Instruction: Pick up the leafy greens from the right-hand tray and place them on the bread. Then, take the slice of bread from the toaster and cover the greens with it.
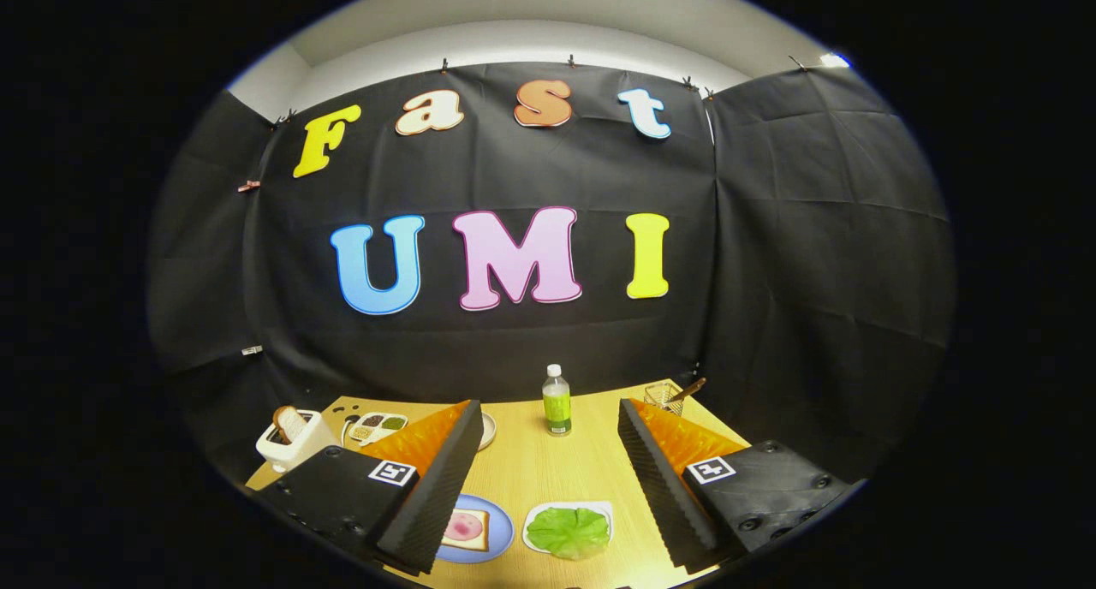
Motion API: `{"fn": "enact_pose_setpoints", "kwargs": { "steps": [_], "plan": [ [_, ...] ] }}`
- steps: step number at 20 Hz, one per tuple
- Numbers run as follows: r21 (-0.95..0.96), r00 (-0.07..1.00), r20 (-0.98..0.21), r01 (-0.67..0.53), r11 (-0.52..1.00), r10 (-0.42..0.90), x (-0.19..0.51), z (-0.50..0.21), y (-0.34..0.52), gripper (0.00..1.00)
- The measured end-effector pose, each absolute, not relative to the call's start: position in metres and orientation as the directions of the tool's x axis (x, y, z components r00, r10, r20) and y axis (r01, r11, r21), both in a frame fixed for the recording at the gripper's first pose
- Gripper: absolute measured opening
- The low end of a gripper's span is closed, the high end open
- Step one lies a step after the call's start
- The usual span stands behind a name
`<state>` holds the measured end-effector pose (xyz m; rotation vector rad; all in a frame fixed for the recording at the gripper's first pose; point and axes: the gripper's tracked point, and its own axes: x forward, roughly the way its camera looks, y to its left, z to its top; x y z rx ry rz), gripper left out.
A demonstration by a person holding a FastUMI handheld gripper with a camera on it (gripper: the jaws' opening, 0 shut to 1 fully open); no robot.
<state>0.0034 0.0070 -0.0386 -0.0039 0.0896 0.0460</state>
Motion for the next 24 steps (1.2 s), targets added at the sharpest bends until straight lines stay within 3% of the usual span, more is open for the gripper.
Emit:
{"fn": "enact_pose_setpoints", "kwargs": {
  "steps": [13,24],
  "plan": [
    [-0.033,0.920,-0.378,-0.125,0.992,0.103,0.032,-0.156,-0.004,0.99],
    [-0.005,0.751,-0.635,-0.238,0.971,0.181,0.055,-0.303,-0.017,0.99]
  ]
}}
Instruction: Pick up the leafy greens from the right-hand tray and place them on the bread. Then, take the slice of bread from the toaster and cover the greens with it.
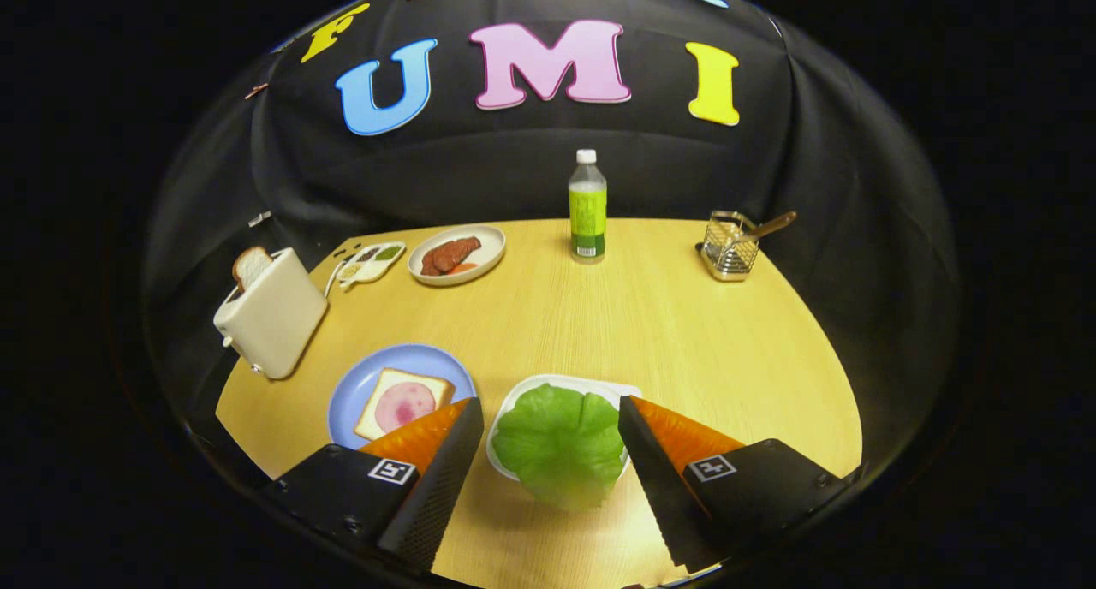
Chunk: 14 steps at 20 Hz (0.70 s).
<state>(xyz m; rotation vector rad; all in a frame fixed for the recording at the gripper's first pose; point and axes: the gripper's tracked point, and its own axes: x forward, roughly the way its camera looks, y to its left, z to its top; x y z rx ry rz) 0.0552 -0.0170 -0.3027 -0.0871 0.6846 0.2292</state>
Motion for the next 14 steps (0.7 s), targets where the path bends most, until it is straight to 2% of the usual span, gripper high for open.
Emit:
{"fn": "enact_pose_setpoints", "kwargs": {
  "steps": [4,12,14],
  "plan": [
    [-0.004,0.695,-0.698,-0.244,0.970,0.171,0.063,-0.350,-0.027,0.99],
    [-0.025,0.614,-0.775,-0.264,0.964,0.147,0.063,-0.403,-0.033,1.00],
    [-0.067,0.629,-0.766,-0.285,0.956,0.134,0.066,-0.403,-0.032,0.98]
  ]
}}
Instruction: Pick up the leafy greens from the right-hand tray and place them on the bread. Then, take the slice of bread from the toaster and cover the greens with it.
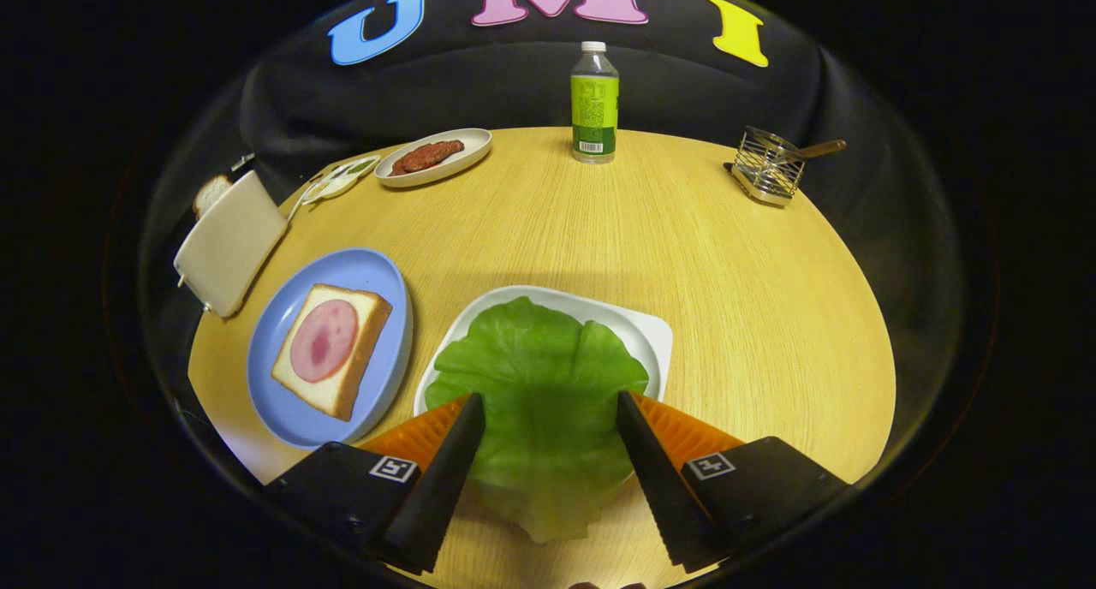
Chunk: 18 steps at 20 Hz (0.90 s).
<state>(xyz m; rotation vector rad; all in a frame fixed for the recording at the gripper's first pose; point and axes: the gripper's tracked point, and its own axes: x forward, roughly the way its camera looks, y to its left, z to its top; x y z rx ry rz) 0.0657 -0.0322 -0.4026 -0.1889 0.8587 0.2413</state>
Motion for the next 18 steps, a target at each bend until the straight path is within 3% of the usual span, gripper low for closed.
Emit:
{"fn": "enact_pose_setpoints", "kwargs": {
  "steps": [4,6,8,10,12,13,14,18],
  "plan": [
    [-0.072,0.625,-0.768,-0.299,0.951,0.139,0.0644,-0.4028,-0.0295,0.97],
    [-0.073,0.613,-0.777,-0.313,0.947,0.143,0.0653,-0.4024,-0.0279,0.92],
    [-0.069,0.598,-0.787,-0.324,0.944,0.148,0.0648,-0.4026,-0.0275,0.74],
    [-0.072,0.590,-0.795,-0.324,0.943,0.143,0.0660,-0.4012,-0.0287,0.74],
    [-0.071,0.590,-0.795,-0.318,0.946,0.139,0.0673,-0.4011,-0.0283,0.26],
    [-0.078,0.593,-0.794,-0.312,0.947,0.130,0.0682,-0.4020,-0.0294,0.25],
    [-0.076,0.591,-0.796,-0.314,0.947,0.132,0.0676,-0.4006,-0.0284,0.12],
    [-0.009,0.539,-0.826,-0.307,0.952,0.166,0.0673,-0.3993,-0.0269,0.06]
  ]
}}
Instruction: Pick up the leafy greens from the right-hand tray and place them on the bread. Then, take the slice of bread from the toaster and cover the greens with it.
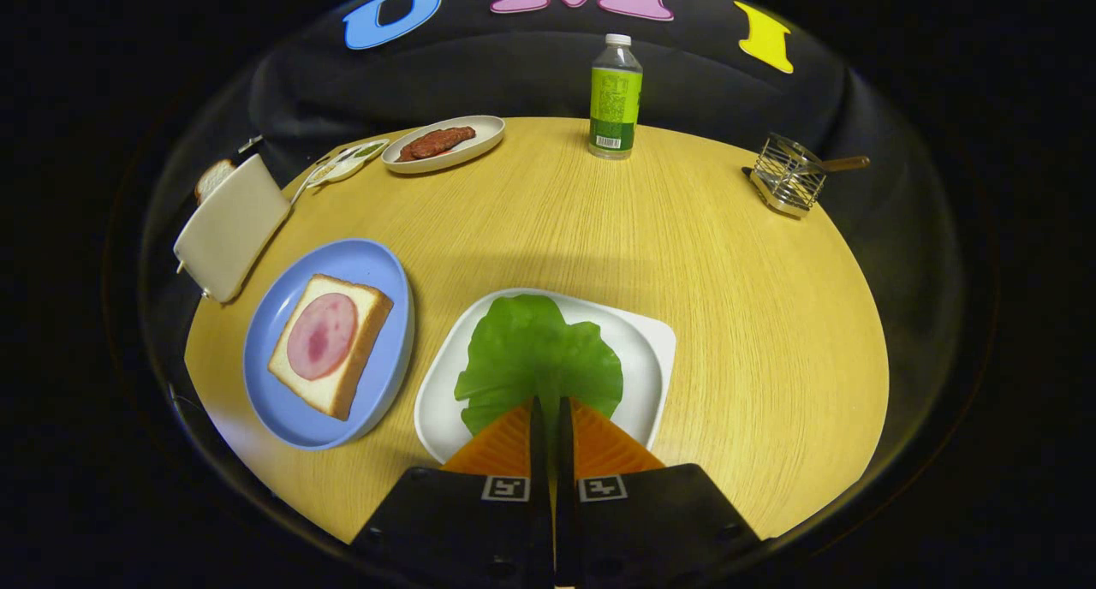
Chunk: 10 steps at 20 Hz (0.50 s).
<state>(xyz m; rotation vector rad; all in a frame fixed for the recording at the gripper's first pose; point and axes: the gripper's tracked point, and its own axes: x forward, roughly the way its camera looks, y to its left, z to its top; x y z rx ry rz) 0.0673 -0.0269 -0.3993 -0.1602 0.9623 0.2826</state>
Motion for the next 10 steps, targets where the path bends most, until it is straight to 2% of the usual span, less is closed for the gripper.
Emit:
{"fn": "enact_pose_setpoints", "kwargs": {
  "steps": [10],
  "plan": [
    [0.015,0.602,-0.766,-0.338,0.941,0.228,0.077,-0.315,-0.001,0.06]
  ]
}}
